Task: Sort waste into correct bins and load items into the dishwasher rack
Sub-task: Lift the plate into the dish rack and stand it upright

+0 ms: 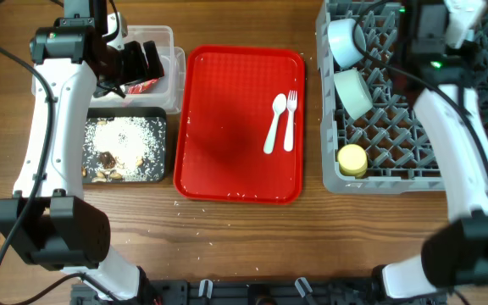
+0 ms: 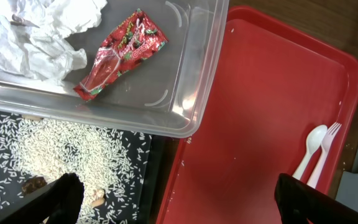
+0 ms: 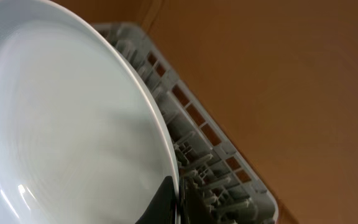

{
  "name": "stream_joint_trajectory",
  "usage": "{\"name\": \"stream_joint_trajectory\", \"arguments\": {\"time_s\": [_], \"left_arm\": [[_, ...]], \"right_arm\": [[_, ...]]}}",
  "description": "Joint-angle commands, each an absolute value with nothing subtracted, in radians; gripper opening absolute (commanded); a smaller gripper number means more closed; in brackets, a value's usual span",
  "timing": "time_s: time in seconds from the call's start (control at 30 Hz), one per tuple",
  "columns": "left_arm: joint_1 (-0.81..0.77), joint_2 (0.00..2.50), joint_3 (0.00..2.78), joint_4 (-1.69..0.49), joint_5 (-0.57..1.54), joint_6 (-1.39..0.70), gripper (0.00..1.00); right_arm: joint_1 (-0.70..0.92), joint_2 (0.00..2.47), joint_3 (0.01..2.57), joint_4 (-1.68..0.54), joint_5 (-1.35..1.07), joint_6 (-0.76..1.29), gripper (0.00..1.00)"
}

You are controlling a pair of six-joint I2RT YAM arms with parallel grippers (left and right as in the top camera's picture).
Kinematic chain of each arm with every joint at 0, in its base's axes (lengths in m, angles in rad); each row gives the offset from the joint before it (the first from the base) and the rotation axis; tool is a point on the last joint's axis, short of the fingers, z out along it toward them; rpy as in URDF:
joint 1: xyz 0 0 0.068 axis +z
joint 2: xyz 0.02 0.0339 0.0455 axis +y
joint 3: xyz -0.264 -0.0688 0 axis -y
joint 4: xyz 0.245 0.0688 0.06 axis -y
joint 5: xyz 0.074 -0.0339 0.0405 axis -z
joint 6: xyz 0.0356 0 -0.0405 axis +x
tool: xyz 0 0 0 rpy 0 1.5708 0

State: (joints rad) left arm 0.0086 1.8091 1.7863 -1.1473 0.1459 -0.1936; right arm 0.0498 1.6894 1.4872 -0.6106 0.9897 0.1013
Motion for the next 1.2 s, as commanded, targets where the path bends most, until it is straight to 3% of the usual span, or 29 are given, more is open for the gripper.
{"name": "stream_joint_trajectory", "arguments": {"time_s": [0.0, 0.2, 0.23, 0.4, 0.5, 0.67, 0.73, 0.77, 0.87, 0.97, 1.17], "left_arm": [[0.012, 1.797, 1.8, -1.145, 0.14, -0.191, 1.0], [0.012, 1.797, 1.8, -1.145, 0.14, -0.191, 1.0], [0.012, 1.797, 1.8, -1.145, 0.14, -0.191, 1.0], [0.012, 1.797, 1.8, -1.145, 0.14, -0.191, 1.0], [0.012, 1.797, 1.8, -1.145, 0.14, -0.191, 1.0], [0.012, 1.797, 1.8, -1.145, 0.14, -0.191, 1.0], [0.012, 1.797, 1.8, -1.145, 0.14, -0.191, 1.0], [0.012, 1.797, 1.8, -1.145, 0.14, -0.191, 1.0], [0.012, 1.797, 1.8, -1.145, 0.14, -0.191, 1.0], [0.012, 1.797, 1.8, -1.145, 0.14, -0.191, 1.0], [0.012, 1.797, 1.8, -1.145, 0.14, -0.191, 1.0]], "right_arm": [[0.053, 1.787, 1.48, -0.561, 1.046, 0.014, 0.04], [0.053, 1.873, 1.48, -0.505, 0.984, -0.019, 0.04], [0.053, 1.875, 1.48, -0.504, 0.952, -0.024, 0.12], [0.054, 1.868, 1.48, -0.497, 0.869, -0.007, 0.72], [0.065, 1.836, 1.485, -0.518, 0.844, 0.01, 0.83], [0.1, 1.692, 1.488, -0.607, 0.559, 0.025, 0.84], [0.115, 1.615, 1.488, -0.647, 0.283, 0.121, 0.84], [0.126, 1.569, 1.488, -0.665, 0.011, 0.227, 0.76], [0.146, 1.56, 1.484, -0.657, -0.275, 0.371, 0.7], [0.225, 1.603, 1.477, -0.642, -0.281, 0.438, 0.7], [0.383, 1.745, 1.477, -0.724, -0.019, 0.661, 0.68]]}}
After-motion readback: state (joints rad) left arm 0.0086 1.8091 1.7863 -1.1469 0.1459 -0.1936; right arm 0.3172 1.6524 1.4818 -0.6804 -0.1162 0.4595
